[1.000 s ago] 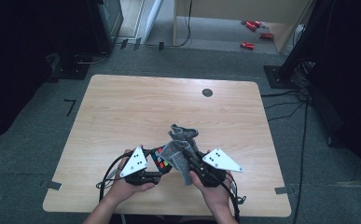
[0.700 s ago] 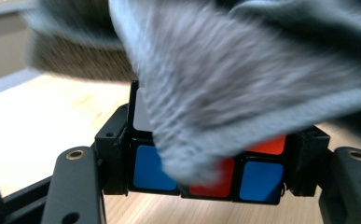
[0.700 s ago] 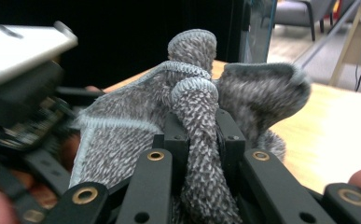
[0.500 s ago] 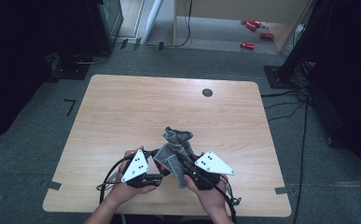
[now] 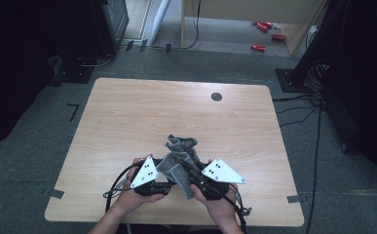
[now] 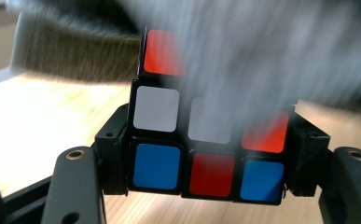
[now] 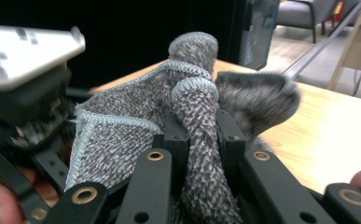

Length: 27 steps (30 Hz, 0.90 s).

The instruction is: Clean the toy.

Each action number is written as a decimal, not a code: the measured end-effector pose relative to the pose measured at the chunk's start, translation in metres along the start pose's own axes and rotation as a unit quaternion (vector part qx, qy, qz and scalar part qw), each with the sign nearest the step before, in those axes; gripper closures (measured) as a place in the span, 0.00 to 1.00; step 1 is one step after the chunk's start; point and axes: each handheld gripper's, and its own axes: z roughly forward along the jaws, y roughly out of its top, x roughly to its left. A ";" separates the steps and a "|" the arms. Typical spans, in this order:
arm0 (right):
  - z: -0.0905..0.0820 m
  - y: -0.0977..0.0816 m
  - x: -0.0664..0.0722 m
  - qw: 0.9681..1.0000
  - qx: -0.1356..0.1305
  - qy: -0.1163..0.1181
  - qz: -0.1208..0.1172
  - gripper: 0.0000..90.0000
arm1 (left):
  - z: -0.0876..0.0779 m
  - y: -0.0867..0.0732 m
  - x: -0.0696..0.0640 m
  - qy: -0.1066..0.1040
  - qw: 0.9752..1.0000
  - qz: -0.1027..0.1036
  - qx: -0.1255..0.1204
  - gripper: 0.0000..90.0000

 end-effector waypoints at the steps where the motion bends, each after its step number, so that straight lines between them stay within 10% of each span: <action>1: 0.002 -0.002 0.000 1.000 0.003 0.000 -0.004 0.88 | -0.001 0.001 -0.001 0.006 1.000 0.004 0.002 0.38; 5: 0.005 -0.009 -0.006 0.999 0.008 -0.036 -0.031 0.88 | -0.007 0.001 0.005 0.006 1.000 -0.004 -0.009 0.38; 12: 0.002 -0.009 -0.030 0.999 0.023 -0.043 0.019 0.88 | -0.010 0.003 0.009 0.003 1.000 -0.012 -0.023 0.38; 21: -0.004 0.003 0.003 1.000 -0.015 0.009 -0.020 0.88 | -0.005 0.005 0.000 0.000 1.000 0.001 -0.012 0.38; 27: 0.002 -0.008 -0.003 1.000 -0.018 0.008 -0.003 0.88 | -0.005 0.005 0.000 0.006 1.000 0.007 0.000 0.38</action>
